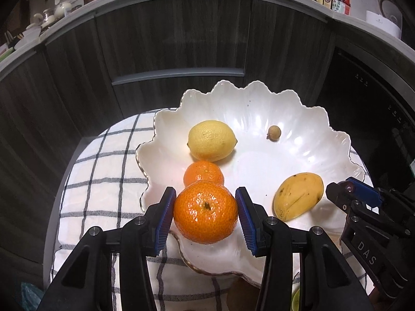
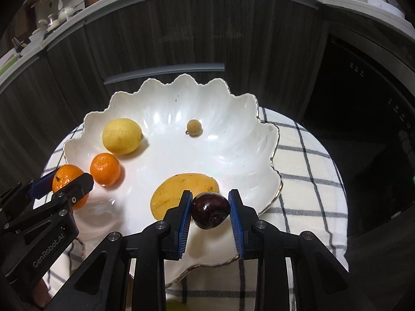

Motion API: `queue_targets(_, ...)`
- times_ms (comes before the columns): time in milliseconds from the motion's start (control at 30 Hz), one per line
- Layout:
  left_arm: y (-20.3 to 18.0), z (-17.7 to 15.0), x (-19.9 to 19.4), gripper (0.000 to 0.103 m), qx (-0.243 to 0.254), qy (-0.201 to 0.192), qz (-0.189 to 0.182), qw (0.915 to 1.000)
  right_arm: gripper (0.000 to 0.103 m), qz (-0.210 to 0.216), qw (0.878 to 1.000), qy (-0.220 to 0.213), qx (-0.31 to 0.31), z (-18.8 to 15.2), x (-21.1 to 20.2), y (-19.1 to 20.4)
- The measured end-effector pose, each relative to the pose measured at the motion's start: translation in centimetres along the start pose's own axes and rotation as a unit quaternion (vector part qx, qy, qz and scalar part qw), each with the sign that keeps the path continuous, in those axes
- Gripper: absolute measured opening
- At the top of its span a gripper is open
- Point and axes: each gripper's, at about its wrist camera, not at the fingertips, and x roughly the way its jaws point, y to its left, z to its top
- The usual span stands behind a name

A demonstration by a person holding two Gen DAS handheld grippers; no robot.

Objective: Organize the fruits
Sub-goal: 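Carry the tangerine and cherry over the white bowl and open both grippers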

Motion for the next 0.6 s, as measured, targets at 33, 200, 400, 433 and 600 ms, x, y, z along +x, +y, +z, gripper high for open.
queue_targets(33, 0.0, 0.1, -0.1, 0.051, 0.002, 0.000, 0.003, 1.0000, 0.040, -0.003, 1.000, -0.001, -0.002, 0.1, -0.1, 0.0)
queue_targets(200, -0.1, 0.6, -1.2, 0.079, 0.013, -0.010, 0.021, 0.9997, 0.073, -0.016, 1.000, -0.015, -0.005, 0.7, -1.0, -0.3)
queue_targets(400, 0.5, 1.0, -2.4, 0.089, 0.011, -0.011, 0.042, 0.9990, 0.076, -0.027, 1.000, -0.013, -0.002, 1.5, -2.1, -0.5)
queue_targets(433, 0.6, 1.0, -2.8, 0.091, 0.010, -0.014, 0.046, 0.9988, 0.078, -0.032, 0.999, -0.015, -0.003, 1.5, -2.4, -0.5)
queue_targets(600, 0.8, 0.6, -5.2, 0.092, 0.018, -0.034, 0.060, 0.9975, 0.081, -0.043, 0.999, -0.026, 0.002, 1.0, -4.5, -0.4)
